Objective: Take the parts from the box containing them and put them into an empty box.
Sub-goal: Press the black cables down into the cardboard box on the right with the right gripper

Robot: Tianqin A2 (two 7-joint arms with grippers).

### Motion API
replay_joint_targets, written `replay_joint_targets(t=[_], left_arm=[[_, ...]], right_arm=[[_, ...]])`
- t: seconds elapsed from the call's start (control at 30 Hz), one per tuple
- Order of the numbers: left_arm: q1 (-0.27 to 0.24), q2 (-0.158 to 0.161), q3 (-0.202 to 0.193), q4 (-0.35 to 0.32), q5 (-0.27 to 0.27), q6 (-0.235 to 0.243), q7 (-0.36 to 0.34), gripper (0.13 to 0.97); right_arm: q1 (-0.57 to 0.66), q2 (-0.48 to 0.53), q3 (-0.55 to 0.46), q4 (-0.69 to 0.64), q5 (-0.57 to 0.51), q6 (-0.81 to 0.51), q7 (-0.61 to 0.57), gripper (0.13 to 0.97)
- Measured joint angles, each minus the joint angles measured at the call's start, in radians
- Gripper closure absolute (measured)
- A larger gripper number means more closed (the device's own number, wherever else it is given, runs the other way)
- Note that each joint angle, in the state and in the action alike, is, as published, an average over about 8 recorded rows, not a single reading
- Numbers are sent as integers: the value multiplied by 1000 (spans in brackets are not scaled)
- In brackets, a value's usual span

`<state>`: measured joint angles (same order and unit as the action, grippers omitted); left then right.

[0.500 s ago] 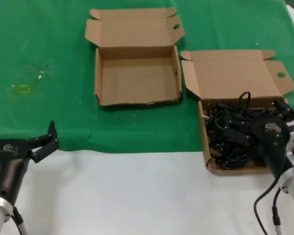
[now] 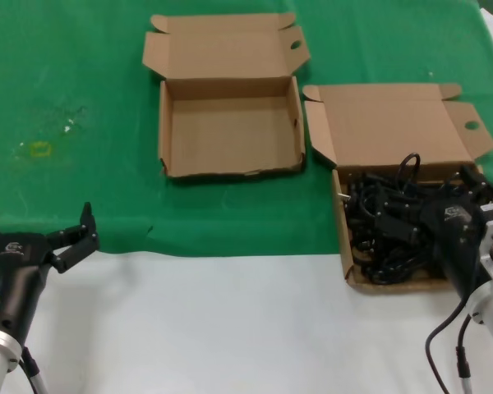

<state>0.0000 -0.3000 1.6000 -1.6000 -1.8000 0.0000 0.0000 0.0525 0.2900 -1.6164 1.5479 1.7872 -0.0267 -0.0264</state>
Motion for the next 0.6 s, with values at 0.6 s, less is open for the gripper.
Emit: replay_joint_targets(t=[0.6], left_arm=[[0,0,0,0,0,0,0,194]], right_arm=[[4,9,-7,4,4,-10,5,129]])
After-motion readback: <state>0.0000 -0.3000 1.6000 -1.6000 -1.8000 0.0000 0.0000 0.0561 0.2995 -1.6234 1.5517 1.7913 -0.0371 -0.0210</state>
